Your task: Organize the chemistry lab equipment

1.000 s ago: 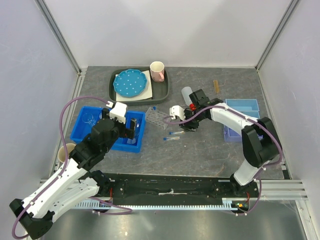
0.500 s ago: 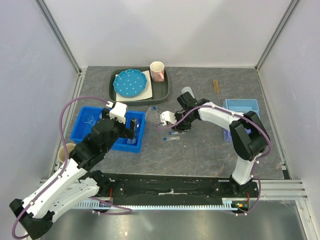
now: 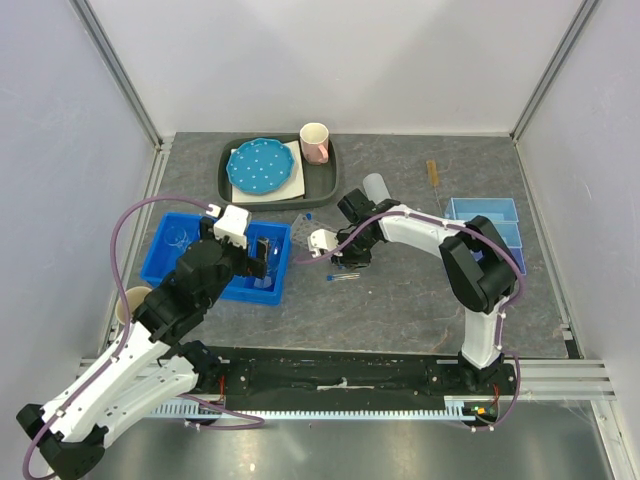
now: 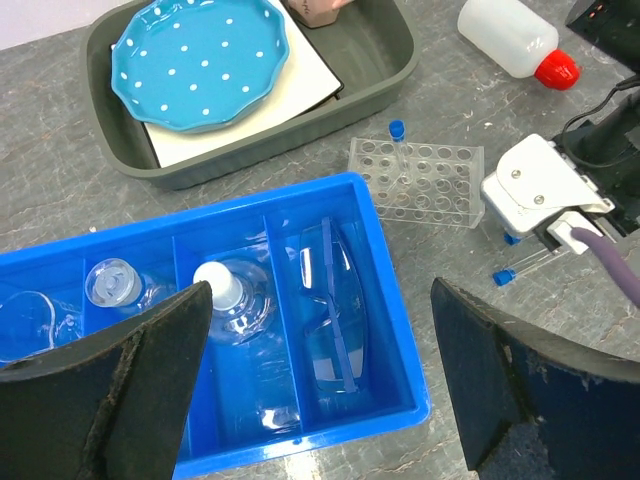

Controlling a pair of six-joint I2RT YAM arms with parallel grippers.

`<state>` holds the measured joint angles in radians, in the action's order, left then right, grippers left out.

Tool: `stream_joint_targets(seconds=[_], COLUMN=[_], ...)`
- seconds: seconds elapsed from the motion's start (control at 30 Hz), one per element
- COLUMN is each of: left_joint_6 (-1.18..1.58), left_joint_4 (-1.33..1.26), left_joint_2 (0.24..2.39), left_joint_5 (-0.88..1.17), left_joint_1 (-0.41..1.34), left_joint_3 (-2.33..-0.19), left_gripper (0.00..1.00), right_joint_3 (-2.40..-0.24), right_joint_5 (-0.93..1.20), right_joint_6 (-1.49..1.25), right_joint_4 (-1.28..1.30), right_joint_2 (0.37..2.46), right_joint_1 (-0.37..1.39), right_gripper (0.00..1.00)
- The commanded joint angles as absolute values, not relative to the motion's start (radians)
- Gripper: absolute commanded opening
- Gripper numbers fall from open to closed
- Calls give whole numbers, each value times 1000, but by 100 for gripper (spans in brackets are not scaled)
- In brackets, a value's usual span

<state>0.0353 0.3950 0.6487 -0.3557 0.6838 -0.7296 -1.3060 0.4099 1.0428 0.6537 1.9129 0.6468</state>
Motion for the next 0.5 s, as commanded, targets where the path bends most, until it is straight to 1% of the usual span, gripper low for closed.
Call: stream_joint_targets(seconds=[0.0, 0.3, 0.47], left_joint_6=[11, 11, 9], left_joint_4=[361, 360, 357], left_joint_2=[627, 617, 617], left_joint_5=[-356, -360, -364], left_joint_1=[680, 680, 680], left_joint_3=[-742, -741, -739], left_gripper=[96, 96, 96], right_joint_3=[-1370, -1388, -1390], right_joint_5=[390, 364, 325], right_joint_6=[1019, 1005, 962], right_joint_4=[667, 687, 687], right_joint_2=[1945, 1983, 2006], right_joint_1=[658, 658, 658], right_gripper=[34, 29, 22])
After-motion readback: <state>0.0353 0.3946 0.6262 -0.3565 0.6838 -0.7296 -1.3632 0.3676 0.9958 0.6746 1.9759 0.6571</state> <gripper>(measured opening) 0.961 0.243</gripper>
